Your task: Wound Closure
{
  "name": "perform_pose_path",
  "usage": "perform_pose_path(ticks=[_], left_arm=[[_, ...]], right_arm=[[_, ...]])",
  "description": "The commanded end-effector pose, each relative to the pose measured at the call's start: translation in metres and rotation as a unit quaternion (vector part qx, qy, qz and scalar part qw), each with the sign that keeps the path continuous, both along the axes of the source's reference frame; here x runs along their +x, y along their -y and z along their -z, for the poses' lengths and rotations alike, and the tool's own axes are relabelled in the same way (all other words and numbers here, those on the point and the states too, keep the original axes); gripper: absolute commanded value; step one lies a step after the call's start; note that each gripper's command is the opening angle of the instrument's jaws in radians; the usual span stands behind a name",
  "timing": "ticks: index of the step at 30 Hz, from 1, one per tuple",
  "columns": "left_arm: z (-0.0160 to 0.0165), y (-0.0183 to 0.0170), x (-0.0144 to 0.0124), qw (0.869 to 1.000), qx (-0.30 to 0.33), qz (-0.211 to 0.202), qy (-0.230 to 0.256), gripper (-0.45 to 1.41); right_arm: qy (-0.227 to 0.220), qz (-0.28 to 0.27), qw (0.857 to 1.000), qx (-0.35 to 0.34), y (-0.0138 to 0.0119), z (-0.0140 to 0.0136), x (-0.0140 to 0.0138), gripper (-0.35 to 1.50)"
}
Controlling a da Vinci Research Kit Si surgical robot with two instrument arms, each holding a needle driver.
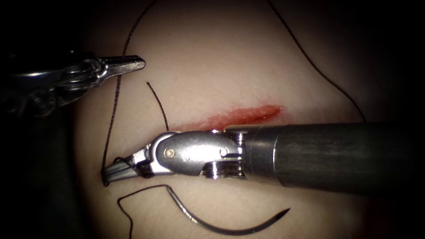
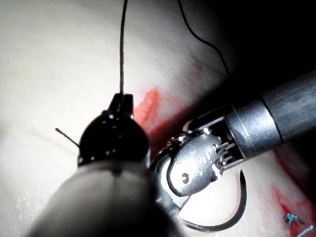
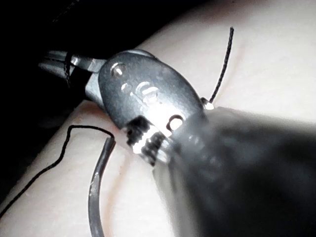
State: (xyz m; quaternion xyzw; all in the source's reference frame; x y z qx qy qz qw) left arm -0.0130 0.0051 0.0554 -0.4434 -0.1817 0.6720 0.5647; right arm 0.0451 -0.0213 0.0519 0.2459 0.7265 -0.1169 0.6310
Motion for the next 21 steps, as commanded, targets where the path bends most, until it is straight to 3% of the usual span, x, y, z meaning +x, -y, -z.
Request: perform_pose_path(ticks=[1, 3, 4, 8, 13, 15, 18, 21], left_arm=[[-0.0014, 0.0004, -0.0002, 1.000, -0.005, 0.001, -0.004, -0.45], [-0.0048, 0.0014, 0.0004, 1.000, -0.019, -0.005, -0.017, -0.45], [-0.0054, 0.0017, 0.0005, 1.000, -0.016, 0.001, -0.016, -0.45], [-0.0063, 0.0027, 0.0005, 1.000, 0.017, 0.011, -0.006, -0.45], [-0.0052, 0.0027, -0.0003, 0.999, 0.029, 0.014, -0.003, -0.45], [-0.0041, 0.0028, 0.0003, 1.000, 0.031, 0.002, 0.002, -0.45], [-0.0009, 0.0023, 0.0009, 0.999, 0.048, -0.002, 0.007, -0.45], [0.0024, 0.0013, 0.0005, 0.998, 0.060, 0.004, 0.021, -0.45]], right_arm=[[-0.019, -0.008, 0.999, 0.038, 0.0006, 0.0002, 0.0009, -0.35], [-0.071, -0.043, 0.987, 0.135, 0.0001, 0.0010, 0.0008, -0.35], [-0.082, -0.058, 0.984, 0.147, 0.0000, 0.0012, 0.0009, -0.35], [-0.039, -0.072, 0.988, 0.128, -0.0007, 0.0014, 0.0008, -0.35], [-0.037, -0.096, 0.988, 0.116, -0.0014, 0.0006, 0.0002, -0.35], [-0.016, -0.120, 0.988, 0.101, -0.0023, 0.0014, -0.0003, -0.35], [0.070, -0.168, 0.983, 0.029, -0.0047, 0.0029, -0.0016, -0.35], [0.114, -0.177, 0.978, 0.001, -0.0054, 0.0030, -0.0021, -0.35]])
